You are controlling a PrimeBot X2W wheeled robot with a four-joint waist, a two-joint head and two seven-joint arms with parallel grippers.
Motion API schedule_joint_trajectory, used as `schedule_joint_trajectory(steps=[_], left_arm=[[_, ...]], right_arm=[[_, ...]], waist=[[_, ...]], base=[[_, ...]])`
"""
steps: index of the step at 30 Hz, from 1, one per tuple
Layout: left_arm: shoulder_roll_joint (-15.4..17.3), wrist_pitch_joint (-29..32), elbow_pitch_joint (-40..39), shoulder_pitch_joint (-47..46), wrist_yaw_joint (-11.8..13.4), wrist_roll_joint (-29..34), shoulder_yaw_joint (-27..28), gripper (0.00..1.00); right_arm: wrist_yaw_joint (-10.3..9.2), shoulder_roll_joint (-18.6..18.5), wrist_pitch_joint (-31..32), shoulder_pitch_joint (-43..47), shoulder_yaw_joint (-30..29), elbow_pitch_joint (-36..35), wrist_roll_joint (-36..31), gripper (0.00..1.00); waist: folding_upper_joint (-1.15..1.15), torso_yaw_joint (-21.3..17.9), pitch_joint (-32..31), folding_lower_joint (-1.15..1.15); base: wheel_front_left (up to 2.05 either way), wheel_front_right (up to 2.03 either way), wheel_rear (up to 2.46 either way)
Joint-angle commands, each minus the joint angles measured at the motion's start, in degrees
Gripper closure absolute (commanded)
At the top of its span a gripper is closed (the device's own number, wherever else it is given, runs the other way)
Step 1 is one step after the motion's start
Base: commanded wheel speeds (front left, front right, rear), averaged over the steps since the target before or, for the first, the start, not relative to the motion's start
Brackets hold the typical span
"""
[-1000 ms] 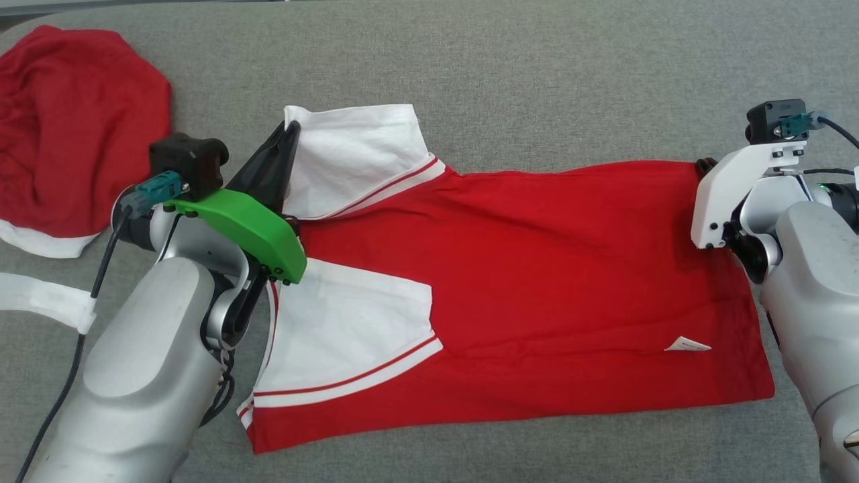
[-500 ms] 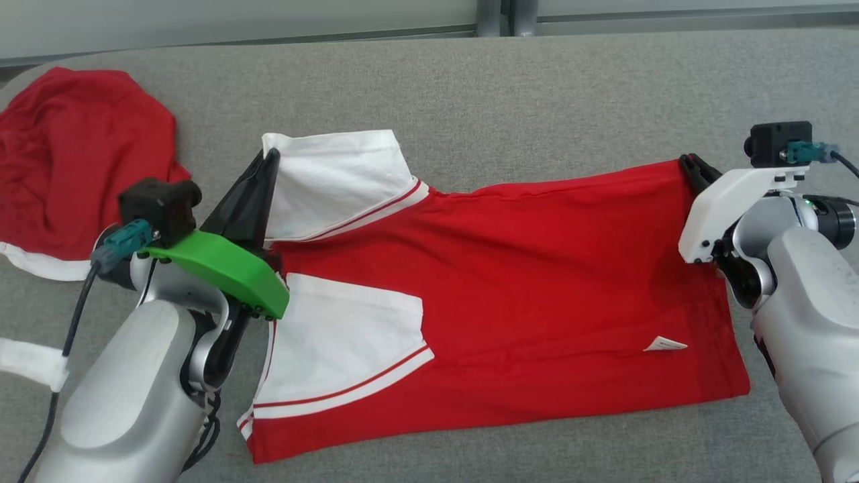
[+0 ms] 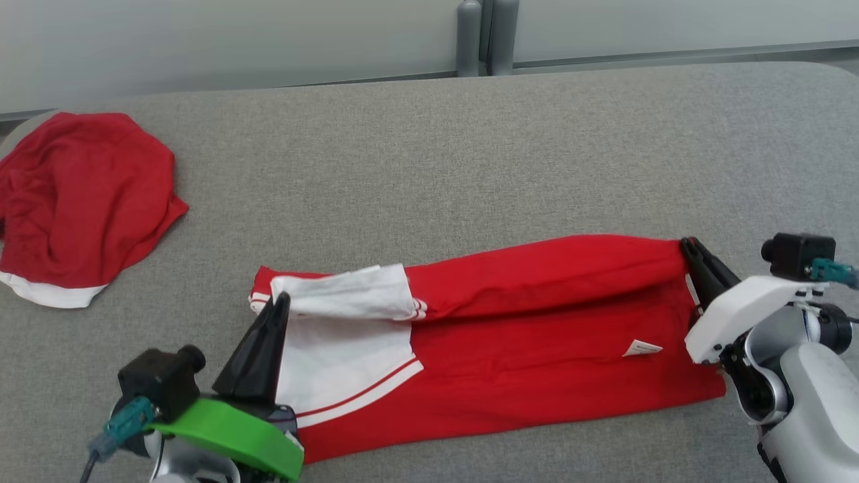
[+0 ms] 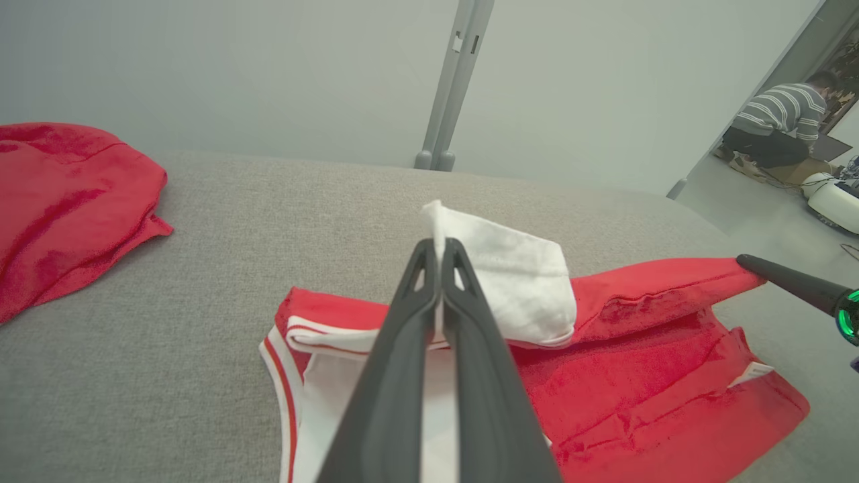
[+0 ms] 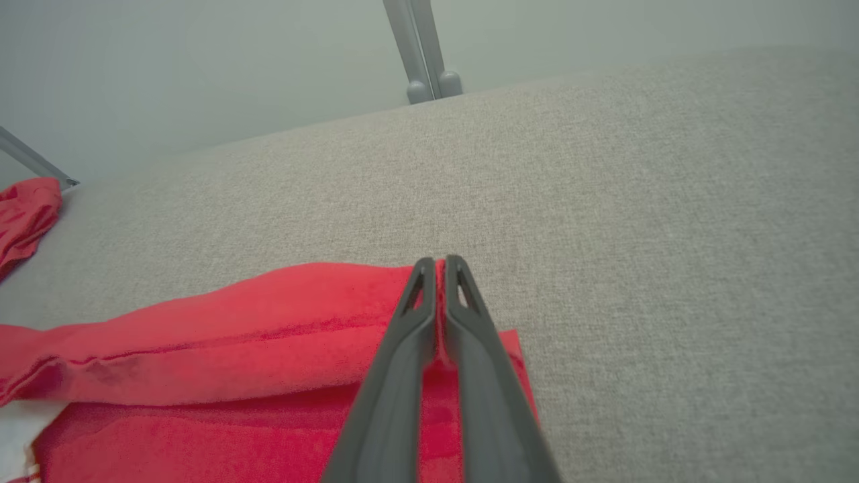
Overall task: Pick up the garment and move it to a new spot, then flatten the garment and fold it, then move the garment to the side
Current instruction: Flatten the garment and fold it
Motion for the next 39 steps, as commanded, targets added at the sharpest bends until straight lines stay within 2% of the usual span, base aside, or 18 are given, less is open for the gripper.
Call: schedule_joint_trajectory(steps=[1, 5, 16, 17, 18, 19, 20, 21, 29, 34, 39], left_arm=[[0.3, -0.5, -1.7, 3.1, 1.2, -0.3, 0.1, 1.00], [-0.7, -1.3, -3.2, 9.4, 3.4, -1.4, -0.9, 1.00], [-3.3, -3.4, 3.1, 12.3, 2.4, -3.3, -2.1, 1.00], [-3.3, -3.4, 4.2, 12.4, 2.2, -3.4, -2.3, 1.00], [-3.3, -3.7, 5.2, 12.4, 2.0, -3.5, -2.2, 0.84], [-3.5, -4.0, 6.0, 12.5, 1.8, -3.8, -2.1, 0.60], [-3.7, -4.4, 6.7, 12.8, 1.9, -3.8, -1.9, 0.20], [-3.8, -4.7, 7.2, 13.1, 2.0, -4.0, -1.5, 0.00], [-3.3, -6.4, 7.0, 15.8, 2.9, -5.8, 0.8, 0.00], [-3.1, -7.7, 4.4, 14.9, 4.0, -4.4, 2.6, 0.00], [-3.2, -7.9, 3.0, 12.0, 4.6, -2.1, 2.1, 0.00]], right_arm=[[-0.06, 0.6, -0.2, 2.7, -1.1, -1.6, -0.2, 1.00], [-0.05, 2.3, 0.8, 8.3, -4.2, -5.1, -0.8, 1.00], [-0.05, 4.4, 1.1, 11.2, -6.7, -6.1, -3.9, 1.00], [-0.04, 4.5, 0.9, 11.5, -6.6, -6.0, -4.2, 0.87], [-0.05, 4.6, 0.6, 11.9, -6.6, -5.9, -4.5, 0.73], [-0.05, 4.7, 0.3, 12.3, -6.5, -5.9, -4.8, 0.55], [-0.05, 4.7, -0.2, 12.7, -6.7, -6.0, -5.0, 0.10], [-0.05, 4.7, -0.6, 13.2, -6.9, -6.1, -5.2, 0.00], [-0.04, 5.7, -3.3, 17.8, -11.3, -7.1, -7.8, 0.00], [-0.04, 7.2, -3.9, 19.5, -14.9, -8.1, -9.6, 0.00], [-0.04, 8.3, -2.6, 19.8, -16.1, -10.0, -10.9, 0.00]], waist=[[0.18, 0.1, -0.6, 0.00], [0.18, 0.4, -1.3, 0.00], [0.18, 0.2, -1.7, 0.00], [0.18, 0.1, -1.8, 0.00], [0.18, 0.1, -1.9, 0.00], [0.18, 0.0, -2.0, 0.00], [0.18, 0.0, -2.0, 0.00], [0.18, -0.1, -2.1, 0.00], [0.18, -0.8, -2.7, 0.00], [0.18, -1.1, -3.8, 0.00], [0.18, -1.4, -5.5, 0.00]], base=[[0.00, 0.00, 0.00], [0.00, 0.00, 0.00], [0.00, 0.00, 0.00], [0.00, 0.00, 0.00], [0.00, 0.00, 0.00], [0.00, 0.00, 0.00], [0.00, 0.00, 0.00], [0.00, 0.00, 0.00], [0.00, 0.00, 0.00], [0.00, 0.00, 0.00], [0.00, 0.00, 0.00]])
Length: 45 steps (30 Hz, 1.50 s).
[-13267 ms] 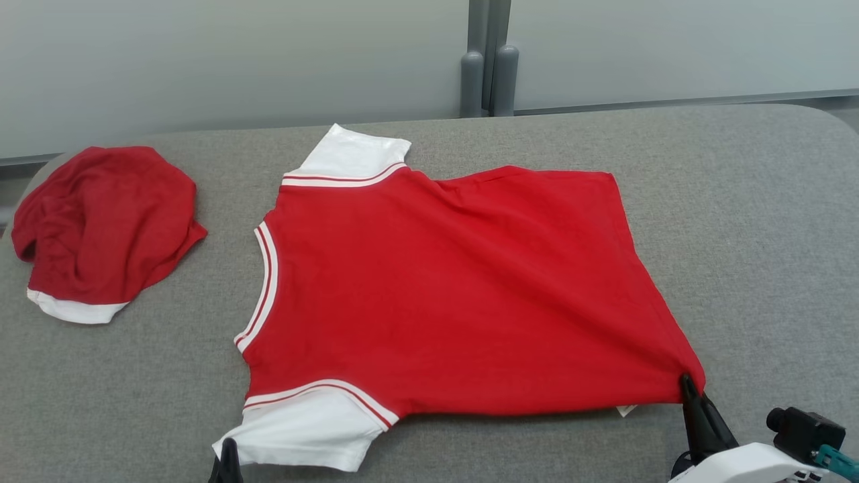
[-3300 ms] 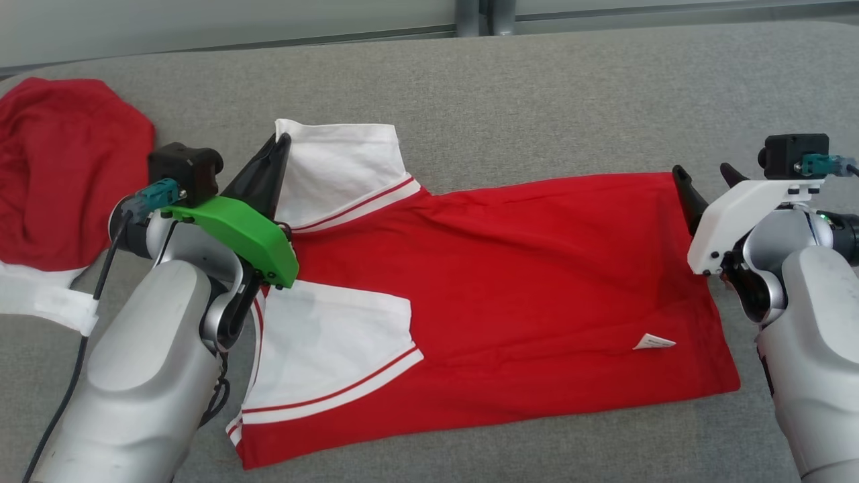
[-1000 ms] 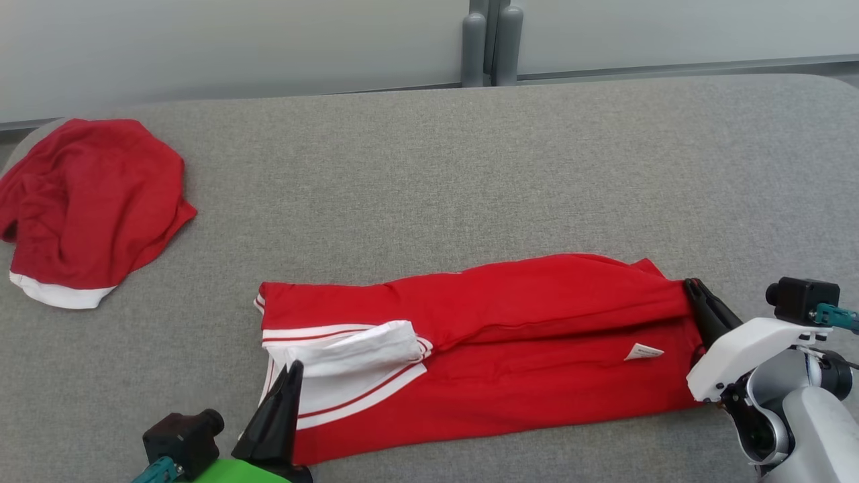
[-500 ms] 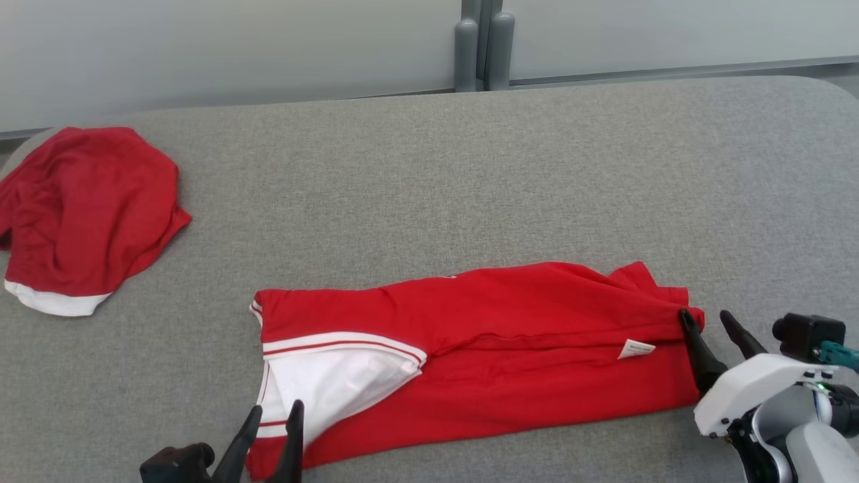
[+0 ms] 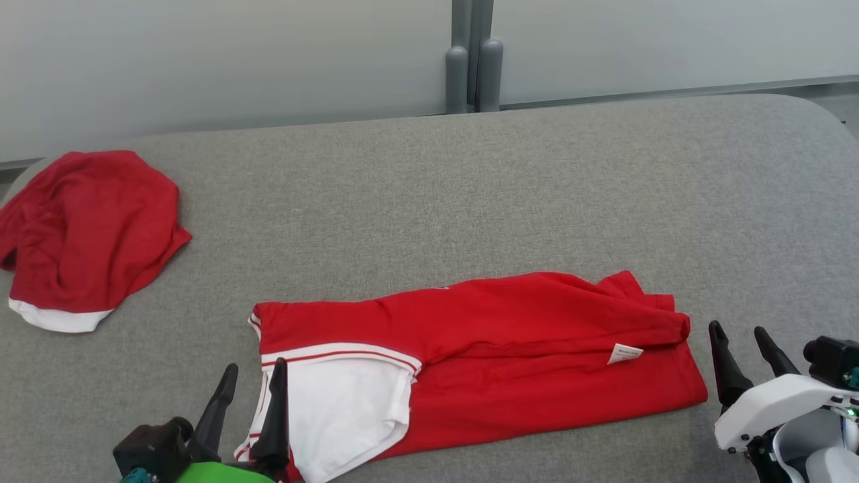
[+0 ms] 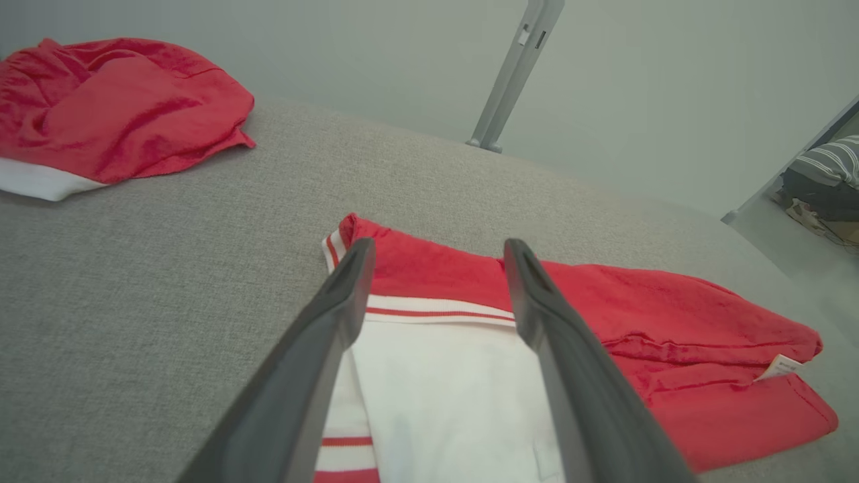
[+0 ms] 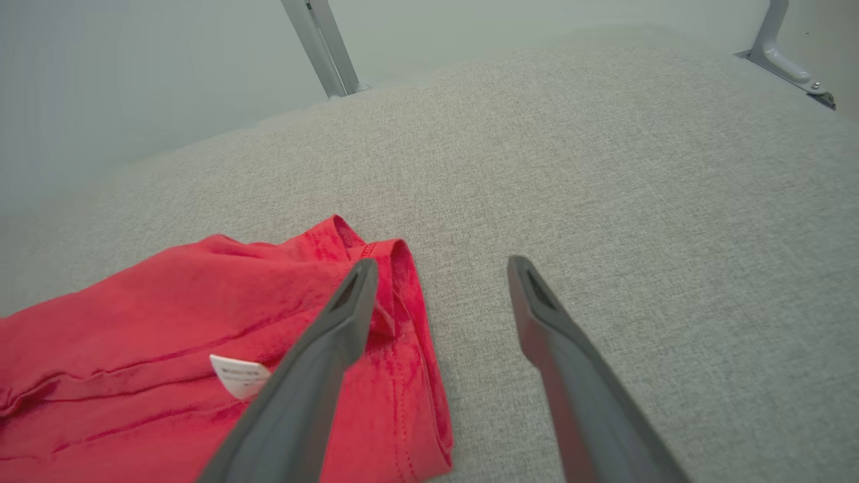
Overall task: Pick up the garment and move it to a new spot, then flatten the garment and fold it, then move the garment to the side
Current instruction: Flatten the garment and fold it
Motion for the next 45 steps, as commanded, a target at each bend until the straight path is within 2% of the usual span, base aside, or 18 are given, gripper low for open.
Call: schedule_joint_trajectory(steps=[1, 9, 16, 36, 41, 43, 44, 45], left_arm=[[0.1, -0.1, -0.2, -1.1, 0.3, 0.6, -0.1, 0.00], [-0.9, -0.2, -0.2, -2.9, 1.4, 1.7, -0.4, 0.00], [-1.2, -0.3, -0.1, -3.3, 1.6, 2.4, -1.0, 0.00], [-1.7, -0.9, 0.4, -3.1, 2.0, 2.5, -0.2, 0.00], [-1.7, -1.1, 0.5, -3.0, 1.9, 2.4, 0.2, 0.00], [-1.7, -1.2, 0.4, -2.7, 2.1, 2.4, 0.5, 0.00], [-1.7, -1.2, 0.3, -2.6, 2.0, 2.4, 0.5, 0.00], [-1.7, -1.2, 0.3, -2.5, 2.1, 2.4, 0.6, 0.00]], right_arm=[[-0.02, 0.1, 0.3, 0.6, -0.1, -0.6, -0.4, 0.00], [-0.02, 0.8, 2.2, 0.1, 0.4, -2.4, -1.6, 0.00], [-0.02, 1.5, 3.1, -1.9, 1.4, 0.2, -2.3, 0.00], [-0.02, 2.7, 3.5, -9.8, -4.4, 20.2, -5.2, 0.00], [-0.02, 3.4, 3.4, -11.2, -4.7, 25.0, -4.4, 0.00], [0.00, 3.8, 3.3, -12.0, -3.1, 26.7, -4.1, 0.00], [0.01, 4.0, 3.2, -12.2, -2.4, 27.1, -4.0, 0.04], [0.02, 4.1, 3.3, -12.4, -1.7, 27.4, -3.9, 0.37]], waist=[[0.18, -0.1, -0.7, 0.00], [0.18, 0.4, -1.9, 0.00], [0.18, 2.0, -1.8, 0.00], [0.18, 6.7, -0.6, 0.00], [0.18, 7.0, -0.2, 0.00], [0.18, 6.9, 0.0, 0.00], [0.18, 6.9, 0.0, 0.00], [0.18, 6.8, 0.1, 0.00]], base=[[0.00, 0.00, 0.00], [0.00, 0.00, 0.00], [0.00, 0.00, 0.00], [0.00, 0.00, 0.00], [0.00, 0.00, 0.00], [0.00, 0.00, 0.00], [0.00, 0.00, 0.00], [0.00, 0.00, 0.00]])
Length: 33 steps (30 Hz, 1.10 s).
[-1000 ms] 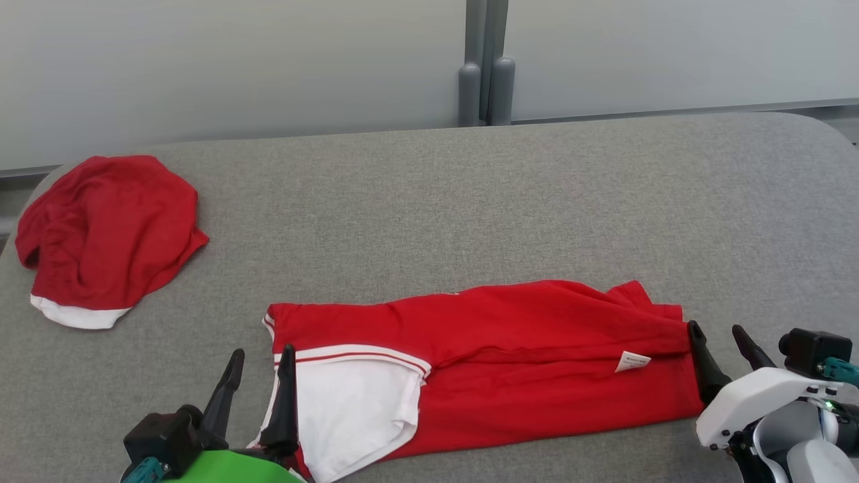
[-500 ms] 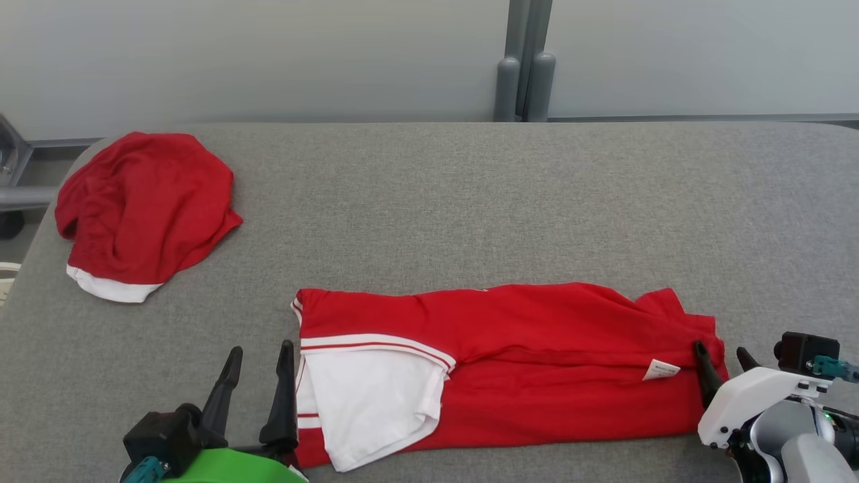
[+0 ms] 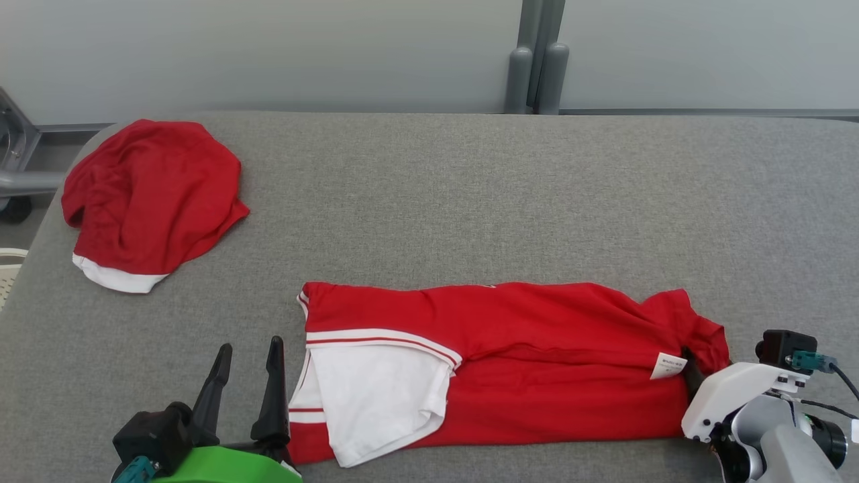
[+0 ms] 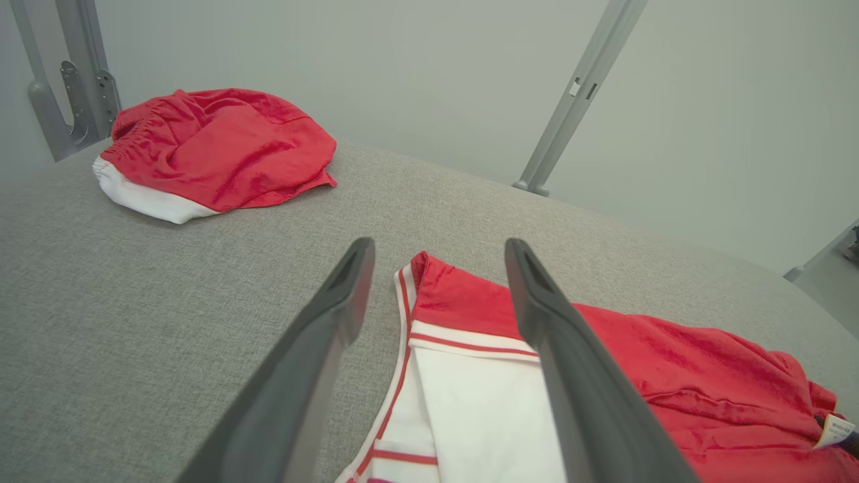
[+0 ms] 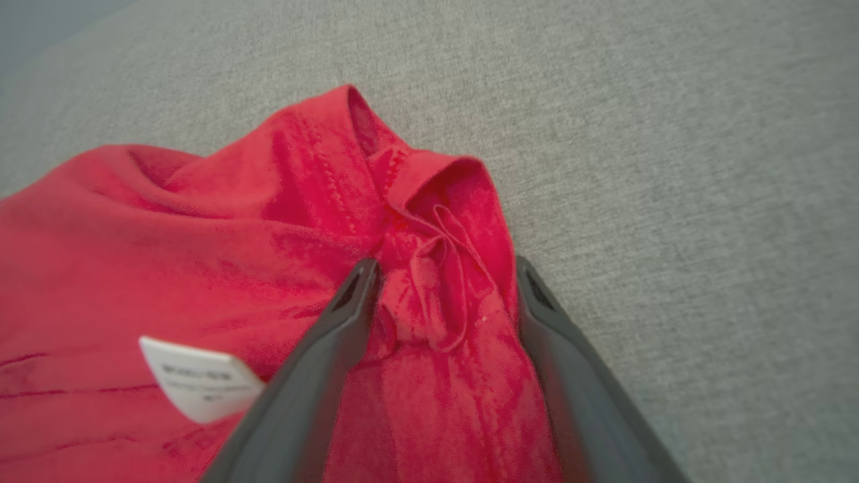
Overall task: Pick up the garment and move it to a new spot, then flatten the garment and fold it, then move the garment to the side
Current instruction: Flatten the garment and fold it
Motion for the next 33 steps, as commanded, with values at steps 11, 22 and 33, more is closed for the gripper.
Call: schedule_joint_trajectory(steps=[11, 22, 33], left_arm=[[-0.3, -0.5, 0.6, 0.6, 0.0, 0.3, 0.1, 0.00], [-0.6, -0.2, 0.3, 0.9, -0.2, 0.7, -1.1, 0.00], [-0.9, -0.1, 0.8, 0.7, -0.5, 0.5, -2.0, 0.00]], right_arm=[[0.00, -1.2, -1.4, -1.9, 3.2, -0.5, 2.3, 1.00], [0.00, -10.7, 2.3, -1.4, -4.9, -7.2, 4.1, 1.00], [0.04, -6.9, 6.6, -1.1, -5.2, -14.3, 7.8, 1.00]], waist=[[0.18, -2.0, -0.8, 0.00], [0.18, -5.8, -2.3, 0.00], [0.18, -7.8, -2.9, 0.00]], base=[[0.00, 0.00, 0.00], [0.00, 0.00, 0.00], [0.00, 0.00, 0.00]])
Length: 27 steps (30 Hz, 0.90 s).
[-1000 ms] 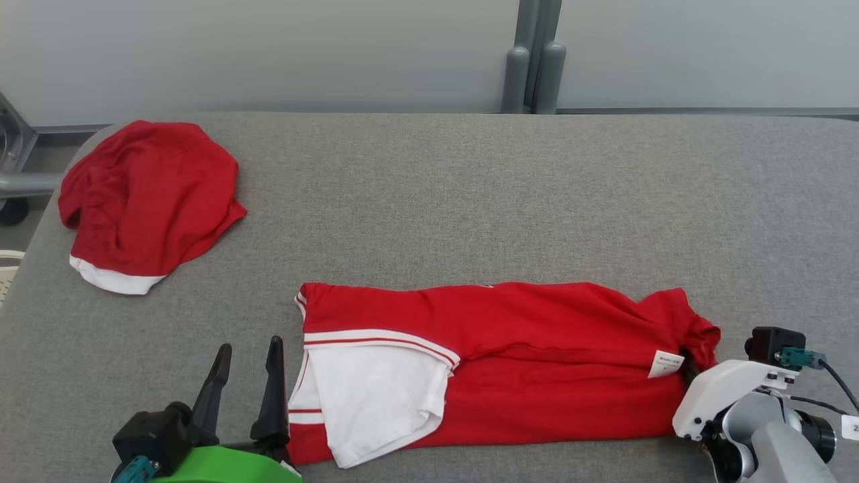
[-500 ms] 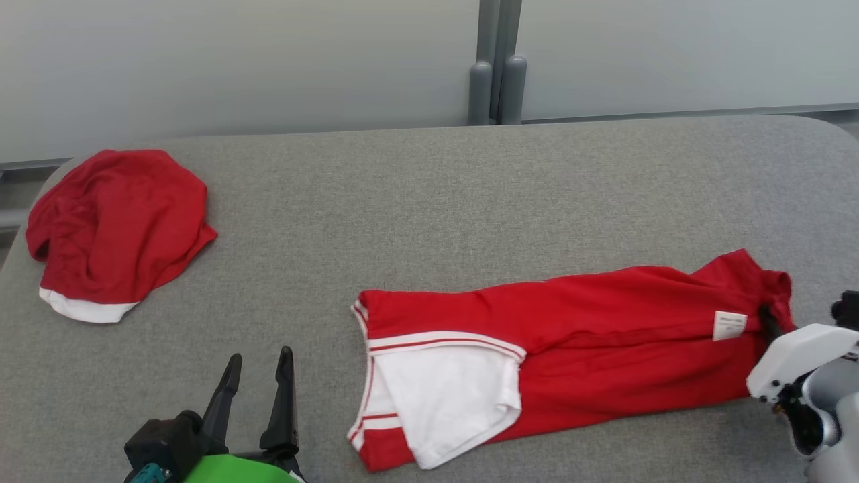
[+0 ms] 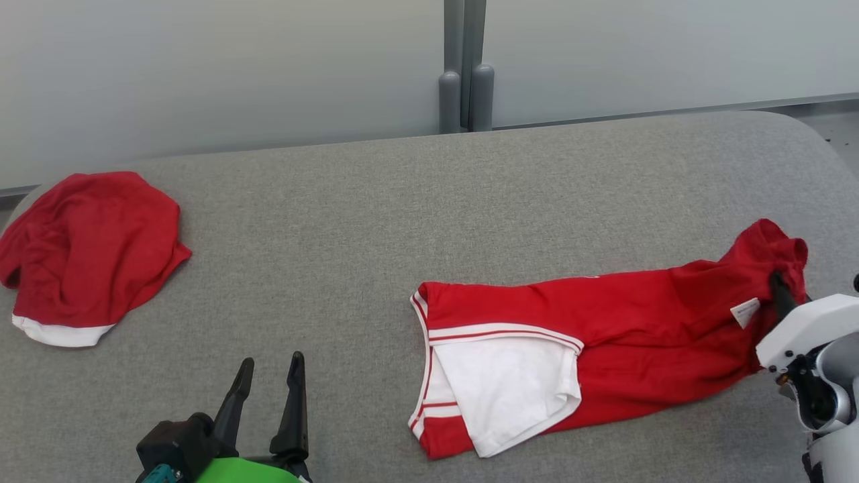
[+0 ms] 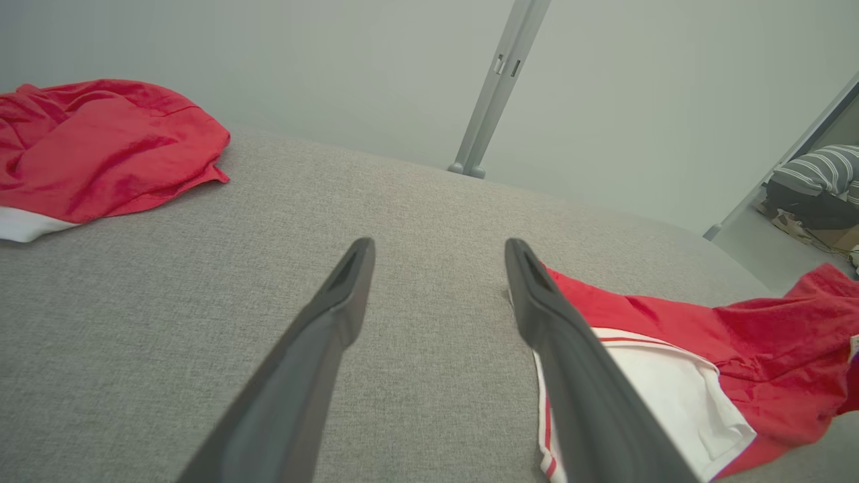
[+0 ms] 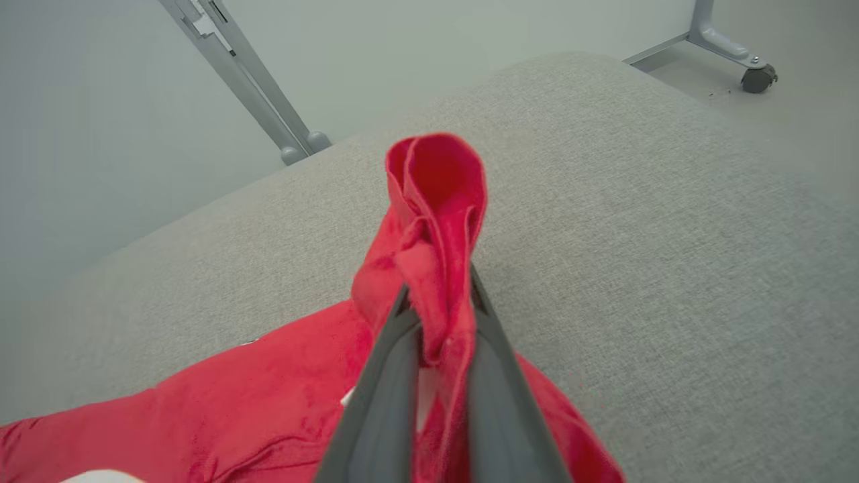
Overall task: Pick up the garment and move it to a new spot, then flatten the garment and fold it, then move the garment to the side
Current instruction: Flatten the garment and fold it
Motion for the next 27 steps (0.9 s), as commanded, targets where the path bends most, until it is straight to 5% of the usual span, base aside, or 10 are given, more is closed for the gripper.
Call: schedule_joint_trajectory(steps=[1, 17, 27], left_arm=[[-0.1, -0.1, 0.2, -0.2, 0.0, 0.5, 0.0, 0.00], [0.0, 0.1, 0.0, -0.5, 0.3, -0.1, -0.2, 0.00], [-0.4, 0.0, 0.4, -1.4, -0.4, -0.3, -0.6, 0.00]], right_arm=[[0.00, 0.1, 0.3, 1.0, 0.6, -1.2, 1.0, 1.00], [0.00, 8.0, 5.4, 7.5, 14.9, -21.1, 8.3, 1.00], [0.01, 8.8, 0.6, 6.0, 28.7, -15.9, 13.7, 1.00]], waist=[[0.18, -0.1, -0.1, 0.00], [0.18, 1.3, -1.4, 0.00], [0.18, 3.5, -1.4, 0.00]], base=[[0.00, 0.00, 0.00], [0.00, 0.00, 0.00], [0.00, 0.00, 0.00]])
